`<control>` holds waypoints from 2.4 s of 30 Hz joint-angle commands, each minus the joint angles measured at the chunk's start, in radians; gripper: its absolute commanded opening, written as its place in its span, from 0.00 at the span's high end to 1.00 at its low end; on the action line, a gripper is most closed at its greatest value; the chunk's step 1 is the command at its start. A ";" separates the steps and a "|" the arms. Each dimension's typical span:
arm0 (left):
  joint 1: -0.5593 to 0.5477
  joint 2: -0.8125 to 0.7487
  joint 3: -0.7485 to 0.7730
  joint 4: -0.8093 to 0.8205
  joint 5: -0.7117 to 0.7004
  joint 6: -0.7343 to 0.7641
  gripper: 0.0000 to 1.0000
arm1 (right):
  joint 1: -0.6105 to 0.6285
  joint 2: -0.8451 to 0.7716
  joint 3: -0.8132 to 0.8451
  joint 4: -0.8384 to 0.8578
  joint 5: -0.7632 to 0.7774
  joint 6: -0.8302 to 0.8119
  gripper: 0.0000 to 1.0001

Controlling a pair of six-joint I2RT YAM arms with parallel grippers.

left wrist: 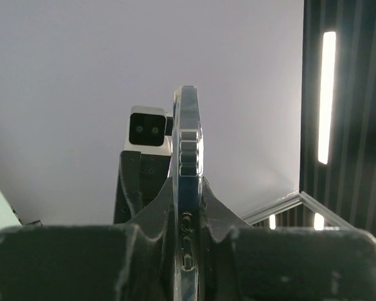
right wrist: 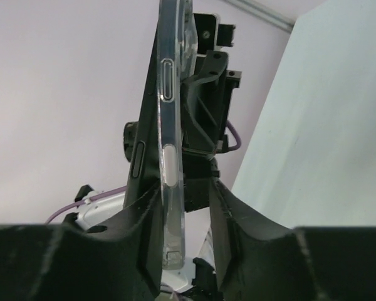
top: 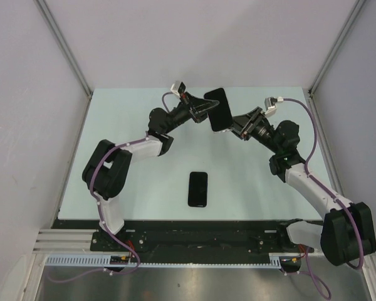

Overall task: Take the phone out of the phone case
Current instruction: Remove the phone case from the phone.

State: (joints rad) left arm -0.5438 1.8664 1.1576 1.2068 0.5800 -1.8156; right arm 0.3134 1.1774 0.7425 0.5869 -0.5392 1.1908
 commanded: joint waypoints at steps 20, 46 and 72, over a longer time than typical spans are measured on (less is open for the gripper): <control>-0.091 0.178 -0.001 0.422 0.259 0.007 0.26 | -0.074 0.022 -0.198 0.087 0.033 0.040 1.00; -0.107 -0.061 0.095 -1.142 0.012 1.036 0.00 | -0.172 -0.207 -0.046 -1.024 0.760 -0.649 1.00; -0.317 0.014 -0.041 -0.888 -0.140 1.194 0.04 | -0.169 0.185 -0.043 -0.912 0.648 -0.723 0.77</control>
State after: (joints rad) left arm -0.8619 1.8736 1.1004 0.2420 0.4442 -0.6132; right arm 0.1703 1.3220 0.6941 -0.3492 0.1692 0.4847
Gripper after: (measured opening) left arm 0.972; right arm 0.208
